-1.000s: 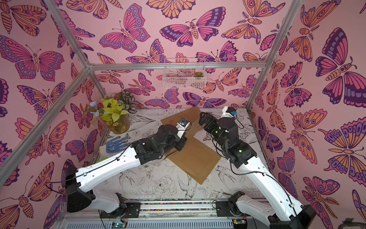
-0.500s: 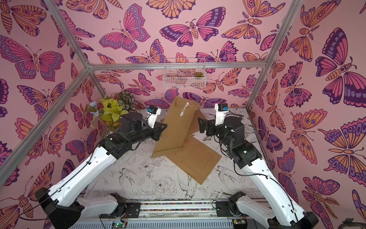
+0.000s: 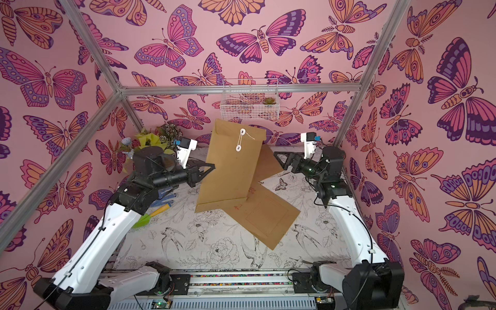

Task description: Open the file bag

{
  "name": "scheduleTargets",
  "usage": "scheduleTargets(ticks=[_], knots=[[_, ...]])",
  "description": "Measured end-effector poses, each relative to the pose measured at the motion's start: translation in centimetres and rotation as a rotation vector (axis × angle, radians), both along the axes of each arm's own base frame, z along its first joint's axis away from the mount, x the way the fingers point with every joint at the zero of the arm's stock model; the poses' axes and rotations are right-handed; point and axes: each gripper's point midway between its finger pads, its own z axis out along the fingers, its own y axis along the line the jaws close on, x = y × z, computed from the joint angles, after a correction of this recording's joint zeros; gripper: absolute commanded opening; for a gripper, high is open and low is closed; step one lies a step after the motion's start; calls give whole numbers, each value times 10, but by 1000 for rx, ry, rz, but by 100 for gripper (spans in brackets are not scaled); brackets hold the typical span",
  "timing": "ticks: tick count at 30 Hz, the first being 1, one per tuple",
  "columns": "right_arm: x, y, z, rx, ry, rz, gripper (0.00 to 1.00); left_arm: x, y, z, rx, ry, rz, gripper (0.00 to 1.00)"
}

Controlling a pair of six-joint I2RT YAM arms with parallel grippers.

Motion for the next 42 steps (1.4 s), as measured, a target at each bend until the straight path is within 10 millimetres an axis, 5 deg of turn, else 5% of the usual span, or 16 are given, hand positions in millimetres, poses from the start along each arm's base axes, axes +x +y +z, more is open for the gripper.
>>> scheduleTargets(ticks=[13, 17, 25, 31, 32, 38, 42], knots=[[-9, 21, 45, 207, -61, 221, 99, -45, -5, 38, -95, -98, -156, 1], [-19, 30, 54, 230, -84, 279, 92, -49, -5, 43, -126, -107, -169, 1], [-34, 41, 65, 255, -99, 362, 53, -44, -6, 47, -163, -110, -158, 1], [-38, 42, 75, 277, -111, 386, 9, -35, -3, 47, -166, -113, -110, 0], [-38, 42, 76, 278, -112, 383, 0, -33, -1, 47, -166, -112, -97, 4], [-53, 45, 86, 265, -145, 393, 0, -21, 8, 48, -171, -104, -43, 49], [-74, 48, 99, 253, -191, 418, 0, -21, 5, 54, -178, -111, -66, 53]])
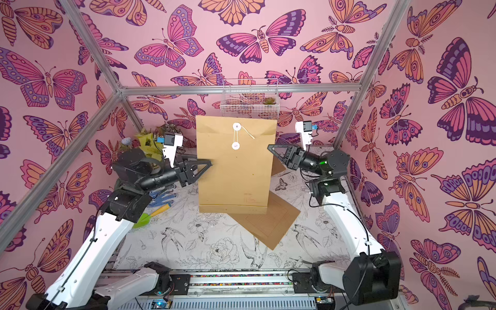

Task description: Open the file bag

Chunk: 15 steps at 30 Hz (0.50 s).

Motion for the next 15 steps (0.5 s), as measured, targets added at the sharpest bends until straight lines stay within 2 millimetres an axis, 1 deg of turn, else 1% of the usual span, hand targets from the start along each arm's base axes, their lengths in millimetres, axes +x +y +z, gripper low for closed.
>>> scheduleTargets(ticks=[5, 9, 15], knots=[[-25, 3, 12, -11, -64, 12, 0, -3, 0, 8, -6, -27, -12, 52], [-35, 5, 16, -20, -86, 15, 0, -6, -1, 18, -25, -66, -30, 50], [-39, 11, 14, -28, -76, 31, 0, -17, -1, 43, -56, -136, -68, 31]])
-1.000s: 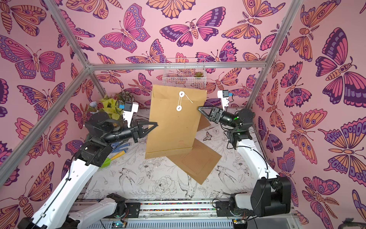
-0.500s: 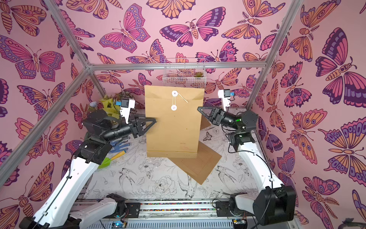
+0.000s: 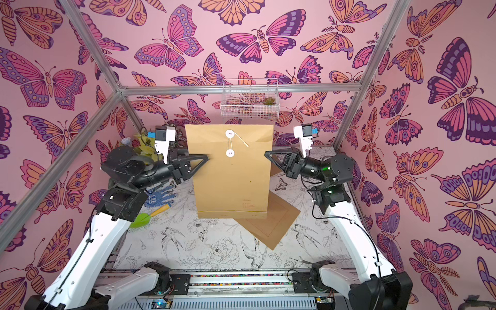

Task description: Open the file bag

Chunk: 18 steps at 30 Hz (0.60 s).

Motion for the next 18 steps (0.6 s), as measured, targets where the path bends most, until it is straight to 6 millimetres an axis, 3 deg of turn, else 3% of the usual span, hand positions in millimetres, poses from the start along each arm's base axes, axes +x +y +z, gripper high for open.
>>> scheduleTargets(ticks=[4, 7, 10, 11, 13, 15, 18], knots=[[3, 0, 0, 6, 18, -18, 0, -4, 0, 5, -6, -23, -14, 18], [4, -2, 2, 13, 20, -39, 0, -4, 0, 6, -6, -26, -14, 3], [0, -1, 2, 8, 15, -45, 0, -6, 1, 4, 0, -39, -7, 0], [0, 0, 0, 2, 13, -50, 6, -7, 2, 3, 2, -40, -1, 0], [1, 1, -5, -17, 21, -76, 36, -9, 4, 1, 13, -39, 13, 0], [5, 0, -11, -42, 29, -122, 58, -8, 5, -3, 26, -33, 28, 0], [15, -8, -23, -86, 50, -233, 79, -2, 7, -11, 62, -7, 58, 2]])
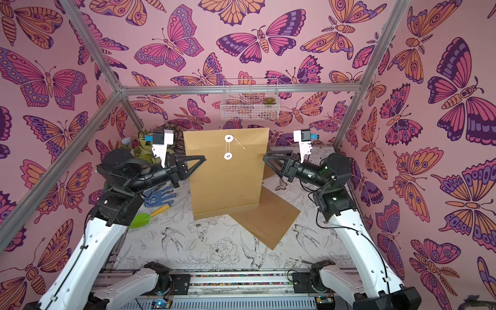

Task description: Open the file bag

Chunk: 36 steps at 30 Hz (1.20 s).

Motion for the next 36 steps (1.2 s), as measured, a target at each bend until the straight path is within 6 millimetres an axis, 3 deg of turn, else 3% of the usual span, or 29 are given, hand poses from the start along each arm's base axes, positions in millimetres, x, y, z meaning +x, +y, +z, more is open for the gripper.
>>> scheduleTargets(ticks=[5, 9, 18, 24, 36], knots=[[16, -23, -18, -78, 27, -224, 84, 12, 5, -13, 71, 39, 67, 2], [23, -29, -32, -125, 58, -278, 77, 21, 4, -19, 141, 61, 113, 2], [19, -2, -52, -146, 122, -85, 73, 15, -30, -47, 380, 44, 140, 2], [19, 11, -60, -142, 176, -31, 72, 19, -26, -60, 475, 46, 209, 0], [37, 56, -84, -151, 299, 98, 66, 22, -25, -56, 498, 44, 222, 0]])
